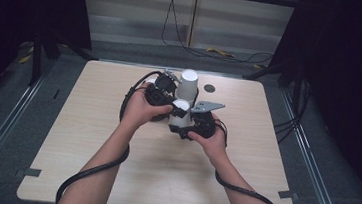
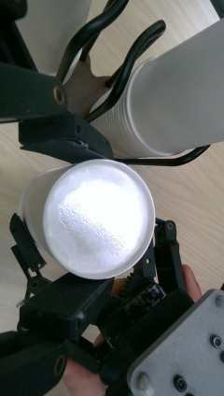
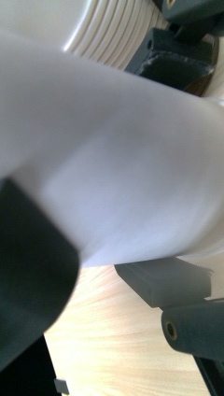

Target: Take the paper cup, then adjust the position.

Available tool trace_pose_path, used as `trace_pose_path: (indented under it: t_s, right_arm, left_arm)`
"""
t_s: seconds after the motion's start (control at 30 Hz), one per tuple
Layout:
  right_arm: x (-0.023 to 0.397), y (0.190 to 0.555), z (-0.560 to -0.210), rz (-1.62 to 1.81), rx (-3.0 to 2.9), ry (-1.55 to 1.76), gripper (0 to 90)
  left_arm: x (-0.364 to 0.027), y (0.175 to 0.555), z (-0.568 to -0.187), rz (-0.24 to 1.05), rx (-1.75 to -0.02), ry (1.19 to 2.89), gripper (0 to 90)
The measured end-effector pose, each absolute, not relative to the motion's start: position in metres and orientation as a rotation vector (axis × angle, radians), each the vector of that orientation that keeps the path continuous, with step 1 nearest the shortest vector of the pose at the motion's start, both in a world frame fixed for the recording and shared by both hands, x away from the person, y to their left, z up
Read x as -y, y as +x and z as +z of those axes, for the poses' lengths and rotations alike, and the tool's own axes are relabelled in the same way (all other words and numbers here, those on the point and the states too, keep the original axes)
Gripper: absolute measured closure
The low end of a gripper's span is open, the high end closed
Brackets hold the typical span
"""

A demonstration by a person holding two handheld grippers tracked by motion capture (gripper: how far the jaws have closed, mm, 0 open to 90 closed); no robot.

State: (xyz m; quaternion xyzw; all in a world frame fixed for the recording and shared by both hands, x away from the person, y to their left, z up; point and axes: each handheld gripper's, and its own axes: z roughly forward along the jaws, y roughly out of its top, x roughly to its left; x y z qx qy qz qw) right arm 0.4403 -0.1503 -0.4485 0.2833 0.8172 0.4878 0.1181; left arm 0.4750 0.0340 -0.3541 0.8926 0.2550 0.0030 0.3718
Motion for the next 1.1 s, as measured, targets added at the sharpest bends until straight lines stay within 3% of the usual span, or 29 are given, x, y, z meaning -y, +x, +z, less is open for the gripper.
trace_pose_path:
  t_s: [0.5,0.63,1.1]
  right_arm:
    - [0.152,0.438,-0.445,1.383,-2.399,0.791,24.3]
    - [0.153,0.438,-0.442,1.352,-2.423,0.776,24.7]
    - [0.16,0.44,-0.44,1.289,-2.466,0.777,24.7]
  left_arm:
    - [-0.038,0.473,-0.355,-0.002,-0.663,2.259,34.8]
    - [-0.043,0.471,-0.354,0.006,-0.669,2.231,22.9]
    - [-0.054,0.453,-0.357,0.047,-0.592,2.217,17.8]
